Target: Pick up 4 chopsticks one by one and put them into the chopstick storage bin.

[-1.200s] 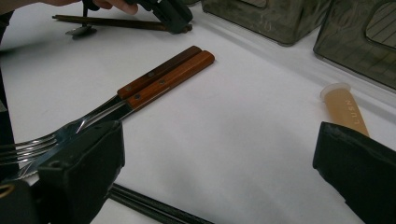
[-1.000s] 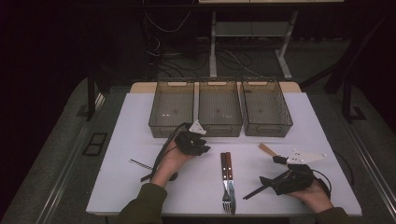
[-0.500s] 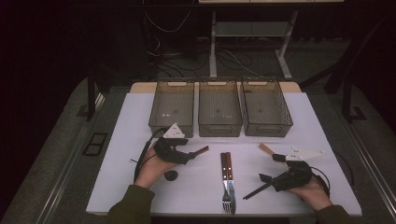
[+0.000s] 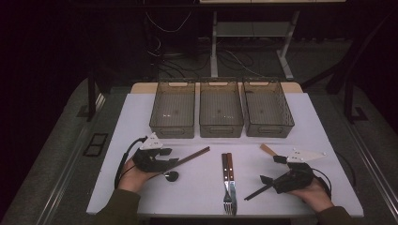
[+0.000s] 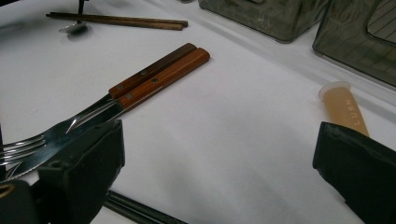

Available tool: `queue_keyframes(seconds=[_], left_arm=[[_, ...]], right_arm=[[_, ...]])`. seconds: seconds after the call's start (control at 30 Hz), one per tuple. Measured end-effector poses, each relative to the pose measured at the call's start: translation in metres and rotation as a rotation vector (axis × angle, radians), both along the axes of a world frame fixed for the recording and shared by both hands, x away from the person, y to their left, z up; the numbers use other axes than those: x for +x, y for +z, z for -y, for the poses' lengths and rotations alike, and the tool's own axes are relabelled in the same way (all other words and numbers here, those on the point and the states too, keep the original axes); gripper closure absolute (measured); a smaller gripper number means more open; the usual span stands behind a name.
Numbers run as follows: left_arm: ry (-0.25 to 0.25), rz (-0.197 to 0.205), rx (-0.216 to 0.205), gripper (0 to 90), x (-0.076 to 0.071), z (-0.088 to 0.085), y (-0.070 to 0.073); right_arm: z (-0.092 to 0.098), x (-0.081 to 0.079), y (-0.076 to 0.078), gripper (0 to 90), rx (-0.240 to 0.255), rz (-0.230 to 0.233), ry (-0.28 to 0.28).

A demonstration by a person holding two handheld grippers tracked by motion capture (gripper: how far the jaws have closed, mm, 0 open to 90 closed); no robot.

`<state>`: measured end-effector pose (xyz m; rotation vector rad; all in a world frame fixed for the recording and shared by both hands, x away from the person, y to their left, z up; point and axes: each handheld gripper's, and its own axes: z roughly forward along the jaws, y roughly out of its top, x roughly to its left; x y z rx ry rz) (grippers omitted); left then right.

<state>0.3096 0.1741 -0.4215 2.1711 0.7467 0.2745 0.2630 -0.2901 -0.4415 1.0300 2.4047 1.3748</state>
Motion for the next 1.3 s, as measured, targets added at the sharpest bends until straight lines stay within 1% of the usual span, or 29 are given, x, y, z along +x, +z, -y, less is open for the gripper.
queue_keyframes(seconds=[0.03, 0.07, 0.13, 0.23, 0.33, 0.43, 0.8, 0.93, 1.0, 1.07, 1.23, 1.3], left_arm=[[-0.002, 0.005, 0.015, 57.3, 0.0, 0.0, 0.0], [-0.009, 0.006, 0.022, 60.0, 0.001, 0.001, -0.001], [-0.023, -0.015, 0.026, 66.3, 0.002, 0.003, -0.003], [-0.038, -0.022, 0.044, 73.1, 0.003, 0.005, -0.006], [-0.041, -0.032, 0.049, 76.2, 0.005, 0.008, -0.009], [-0.054, -0.041, 0.059, 79.4, 0.007, 0.008, -0.012], [-0.059, -0.059, 0.071, 80.2, 0.01, 0.008, -0.016], [-0.064, -0.06, 0.076, 80.1, 0.01, 0.009, -0.017], [-0.059, -0.063, 0.078, 80.1, 0.01, 0.01, -0.018], [-0.061, -0.063, 0.09, 80.1, 0.011, 0.009, -0.018], [-0.054, -0.063, 0.093, 80.1, 0.012, 0.01, -0.021], [-0.058, -0.062, 0.105, 80.1, 0.013, 0.01, -0.022]], right_arm=[[0.0, 0.0, 0.0, 2.4, -0.001, 0.001, 0.0], [0.0, 0.0, 0.0, 2.4, -0.001, 0.001, -0.002], [0.0, -0.001, 0.0, 2.4, 0.001, -0.002, -0.003], [0.0, -0.001, 0.0, 2.4, 0.0, -0.002, -0.001], [0.0, -0.001, 0.0, 2.4, 0.0, -0.002, 0.001], [0.0, -0.001, 0.0, 2.4, 0.001, -0.002, -0.001], [0.0, -0.001, 0.0, 2.4, 0.0, -0.002, 0.0], [0.0, -0.001, 0.0, 2.4, -0.001, -0.002, -0.001], [0.0, -0.001, 0.0, 2.4, -0.001, -0.002, -0.001], [0.0, -0.001, 0.0, 2.4, -0.001, -0.002, -0.001], [0.0, -0.001, 0.0, 2.4, -0.001, -0.002, 0.0], [0.0, -0.001, 0.0, 2.4, -0.002, -0.002, 0.001]])
